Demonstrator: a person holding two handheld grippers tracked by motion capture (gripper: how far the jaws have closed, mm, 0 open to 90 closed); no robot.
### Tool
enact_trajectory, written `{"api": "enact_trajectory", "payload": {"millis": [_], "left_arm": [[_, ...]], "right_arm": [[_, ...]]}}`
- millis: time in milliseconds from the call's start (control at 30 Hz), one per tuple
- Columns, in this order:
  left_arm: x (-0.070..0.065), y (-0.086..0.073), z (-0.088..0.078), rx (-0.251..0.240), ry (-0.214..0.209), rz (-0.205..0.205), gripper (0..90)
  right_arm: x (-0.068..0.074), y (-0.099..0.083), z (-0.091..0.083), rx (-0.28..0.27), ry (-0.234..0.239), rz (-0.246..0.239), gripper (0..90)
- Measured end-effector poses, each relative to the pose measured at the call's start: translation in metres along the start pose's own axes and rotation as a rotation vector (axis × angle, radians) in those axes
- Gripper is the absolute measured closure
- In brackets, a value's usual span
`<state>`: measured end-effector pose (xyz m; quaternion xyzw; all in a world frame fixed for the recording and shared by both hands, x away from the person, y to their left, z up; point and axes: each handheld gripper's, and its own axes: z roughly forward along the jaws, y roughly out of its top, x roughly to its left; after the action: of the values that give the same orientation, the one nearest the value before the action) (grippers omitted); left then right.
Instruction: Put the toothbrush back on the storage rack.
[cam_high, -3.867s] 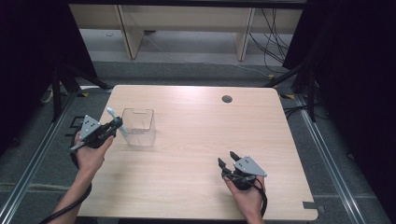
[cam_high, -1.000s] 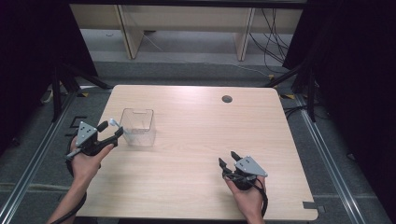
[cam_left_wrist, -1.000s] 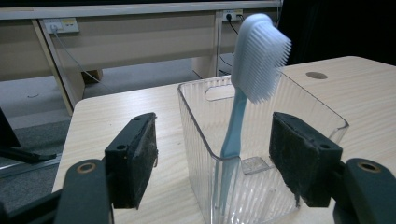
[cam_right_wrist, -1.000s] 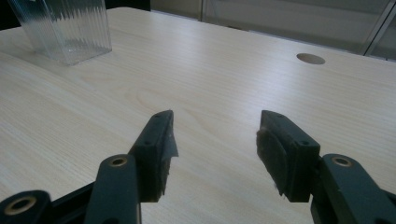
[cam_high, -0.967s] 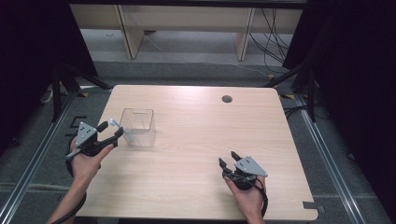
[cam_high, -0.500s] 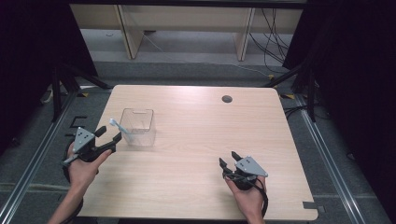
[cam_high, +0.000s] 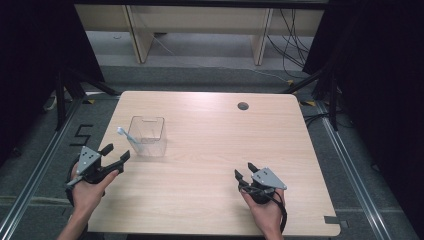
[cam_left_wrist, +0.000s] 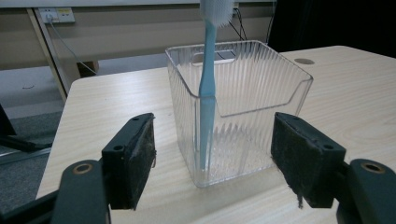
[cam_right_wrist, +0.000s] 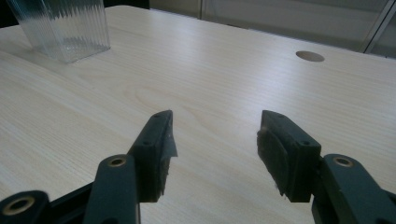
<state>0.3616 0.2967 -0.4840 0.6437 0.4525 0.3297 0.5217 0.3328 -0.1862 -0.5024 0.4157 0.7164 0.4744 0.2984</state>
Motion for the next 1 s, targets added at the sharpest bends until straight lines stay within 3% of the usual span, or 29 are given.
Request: {"api": "enact_trajectory", "payload": {"millis": [567, 667, 733, 1000], "left_arm": [[-0.004, -0.025, -0.011, -0.001, -0.011, -0.005, 29.0], [-0.006, -0.027, -0.011, -0.003, -0.013, -0.023, 28.9], [-0.005, -0.028, -0.013, -0.003, -0.006, -0.002, 28.8], [-0.006, -0.035, -0.014, -0.017, -0.010, -0.006, 28.5]], "right_arm": [[0.002, -0.001, 0.001, 0.009, 0.003, -0.002, 45.6], [0.002, -0.001, 0.001, 0.010, 0.003, -0.001, 45.5], [0.001, -0.001, 0.001, 0.009, 0.004, -0.001, 45.5], [0.001, -0.002, 0.002, 0.004, 0.005, -0.004, 45.5]]}}
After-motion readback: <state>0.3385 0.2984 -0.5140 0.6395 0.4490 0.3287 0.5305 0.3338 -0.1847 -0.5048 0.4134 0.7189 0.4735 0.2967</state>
